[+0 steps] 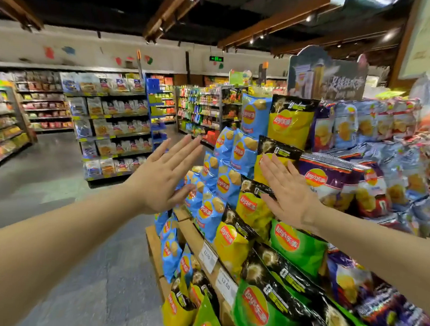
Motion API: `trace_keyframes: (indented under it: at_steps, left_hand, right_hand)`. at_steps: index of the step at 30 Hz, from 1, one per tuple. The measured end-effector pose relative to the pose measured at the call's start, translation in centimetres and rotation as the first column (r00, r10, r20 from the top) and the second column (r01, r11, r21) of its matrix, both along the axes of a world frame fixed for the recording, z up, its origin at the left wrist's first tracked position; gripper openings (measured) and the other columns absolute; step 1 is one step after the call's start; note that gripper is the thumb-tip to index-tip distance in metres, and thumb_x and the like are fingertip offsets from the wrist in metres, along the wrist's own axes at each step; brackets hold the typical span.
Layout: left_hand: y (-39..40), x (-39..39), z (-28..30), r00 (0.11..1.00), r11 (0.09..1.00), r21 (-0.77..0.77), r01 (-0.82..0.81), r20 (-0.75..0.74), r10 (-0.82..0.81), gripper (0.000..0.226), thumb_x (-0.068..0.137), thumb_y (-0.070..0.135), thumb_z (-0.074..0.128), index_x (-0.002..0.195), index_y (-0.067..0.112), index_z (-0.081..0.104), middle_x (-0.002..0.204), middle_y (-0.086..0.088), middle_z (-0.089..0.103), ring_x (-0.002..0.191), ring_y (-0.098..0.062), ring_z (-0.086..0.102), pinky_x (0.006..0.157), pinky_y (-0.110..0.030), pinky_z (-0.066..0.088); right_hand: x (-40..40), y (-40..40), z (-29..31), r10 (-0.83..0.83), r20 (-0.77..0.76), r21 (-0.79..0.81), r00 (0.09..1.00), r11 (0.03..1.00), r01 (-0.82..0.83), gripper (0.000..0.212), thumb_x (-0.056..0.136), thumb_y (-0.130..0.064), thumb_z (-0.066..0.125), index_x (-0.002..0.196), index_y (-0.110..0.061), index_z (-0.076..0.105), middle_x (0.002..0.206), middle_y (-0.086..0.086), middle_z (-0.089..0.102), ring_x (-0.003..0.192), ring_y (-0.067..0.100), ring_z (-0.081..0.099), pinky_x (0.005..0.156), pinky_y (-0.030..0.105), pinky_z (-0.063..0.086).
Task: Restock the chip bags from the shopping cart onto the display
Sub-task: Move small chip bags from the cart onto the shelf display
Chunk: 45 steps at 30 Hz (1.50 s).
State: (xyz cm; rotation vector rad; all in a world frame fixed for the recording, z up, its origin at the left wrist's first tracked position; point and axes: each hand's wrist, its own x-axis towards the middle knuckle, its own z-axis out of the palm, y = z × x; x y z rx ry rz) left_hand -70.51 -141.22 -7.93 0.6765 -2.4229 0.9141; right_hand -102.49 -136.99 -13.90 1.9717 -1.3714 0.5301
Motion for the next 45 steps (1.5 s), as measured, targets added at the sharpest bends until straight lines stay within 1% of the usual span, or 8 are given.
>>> trace_keyframes:
  at_steps: [11, 17, 22, 26, 28, 33, 37, 45]
  left_hand:
    - [-19.9, 0.7, 3.0, 0.987, 0.986, -0.048, 0.158, -0.005, -0.159, 0.069, 0.098, 0.050, 0.015, 0.151, 0.008, 0.005, 0.156, -0.009, 0.011, 0.145, -0.022, 0.006, 0.117, -0.037, -0.002]
    - [-31.9, -1.3, 1.3, 0.943, 0.941, -0.052, 0.333, 0.038, -0.331, 0.068, 0.099, 0.051, 0.016, 0.152, 0.010, 0.005, 0.157, -0.009, 0.014, 0.147, -0.016, -0.006, 0.118, -0.036, -0.005]
    - [-42.7, -5.0, 0.5, 0.858, 0.857, -0.050, 0.513, 0.059, -0.510, 0.070, 0.098, 0.051, 0.018, 0.148, 0.002, 0.022, 0.158, -0.008, 0.011, 0.147, -0.018, -0.001, 0.118, -0.038, -0.001]
    - [-50.8, -9.7, -0.4, 0.795, 0.797, 0.019, 0.604, 0.057, -0.604, 0.071, 0.095, 0.048, 0.026, 0.150, 0.007, 0.014, 0.160, 0.002, -0.003, 0.147, -0.019, 0.003, 0.116, -0.042, 0.006]
    - [-53.3, -12.5, -1.1, 0.775, 0.776, 0.041, 0.630, 0.033, -0.631, 0.071, 0.097, 0.052, 0.017, 0.149, 0.004, 0.019, 0.160, 0.001, -0.001, 0.147, -0.019, 0.003, 0.117, -0.041, 0.004]
    - [-55.3, -19.9, -5.2, 0.708, 0.694, 0.181, 0.696, -0.013, -0.706, 0.068, 0.098, 0.052, 0.013, 0.152, 0.010, 0.008, 0.161, 0.000, -0.002, 0.147, -0.020, 0.002, 0.119, -0.040, 0.002]
    - [-51.8, -26.4, -8.7, 0.605, 0.592, 0.193, 0.783, -0.015, -0.796, 0.068, 0.098, 0.051, 0.013, 0.151, 0.008, 0.012, 0.160, -0.006, 0.006, 0.147, -0.021, -0.001, 0.116, -0.045, 0.011]
    - [-47.1, -35.7, -11.1, 0.652, 0.649, 0.243, 0.721, 0.079, -0.754, 0.078, 0.086, 0.054, 0.031, 0.144, 0.001, 0.032, 0.148, -0.017, 0.036, 0.147, -0.021, -0.005, 0.114, -0.042, 0.009]
  right_hand:
    - [3.0, -14.5, 1.6, -0.220, -0.023, 0.000, 0.975, 0.975, 0.220, 0.071, 0.100, -0.053, 0.003, 0.146, -0.003, 0.023, 0.153, 0.013, 0.027, 0.145, 0.016, -0.001, 0.115, 0.036, -0.001]
    - [4.1, -21.2, 0.7, -0.255, -0.084, -0.022, 0.963, 0.967, 0.254, 0.065, 0.100, -0.049, 0.007, 0.148, -0.007, 0.014, 0.154, 0.012, 0.021, 0.146, 0.016, -0.005, 0.113, 0.045, 0.010]
    - [2.6, -24.5, -0.7, -0.424, -0.172, -0.061, 0.889, 0.905, 0.420, 0.060, 0.098, -0.044, 0.022, 0.142, -0.003, 0.026, 0.148, 0.016, 0.038, 0.139, 0.029, 0.029, 0.113, 0.044, 0.012]
    - [1.2, -25.7, -2.9, -0.562, -0.150, 0.030, 0.814, 0.820, 0.572, 0.063, 0.089, -0.043, 0.031, 0.139, -0.004, 0.033, 0.143, 0.016, 0.046, 0.132, 0.032, 0.043, 0.109, 0.047, 0.033]
    - [0.1, -26.2, -3.3, -0.641, -0.172, 0.049, 0.748, 0.753, 0.656, 0.065, 0.086, -0.042, 0.034, 0.139, -0.004, 0.034, 0.145, 0.015, 0.044, 0.136, 0.030, 0.037, 0.112, 0.044, 0.022]
    - [-2.3, -27.7, -4.8, -0.852, -0.051, 0.134, 0.520, 0.510, 0.849, 0.062, 0.099, -0.045, 0.018, 0.145, -0.005, 0.027, 0.152, 0.015, 0.032, 0.142, 0.024, 0.018, 0.113, 0.041, 0.011]
    - [-4.3, -28.3, -5.5, -0.885, -0.099, 0.166, 0.454, 0.435, 0.885, 0.066, 0.092, -0.047, 0.028, 0.143, -0.005, 0.028, 0.152, 0.013, 0.028, 0.141, 0.025, 0.021, 0.112, 0.040, 0.010]
    - [-9.6, -29.9, -6.3, -0.929, -0.130, 0.231, 0.347, 0.312, 0.922, 0.068, 0.098, -0.051, 0.008, 0.146, -0.004, 0.023, 0.152, 0.012, 0.023, 0.145, 0.026, 0.016, 0.112, 0.039, 0.010]
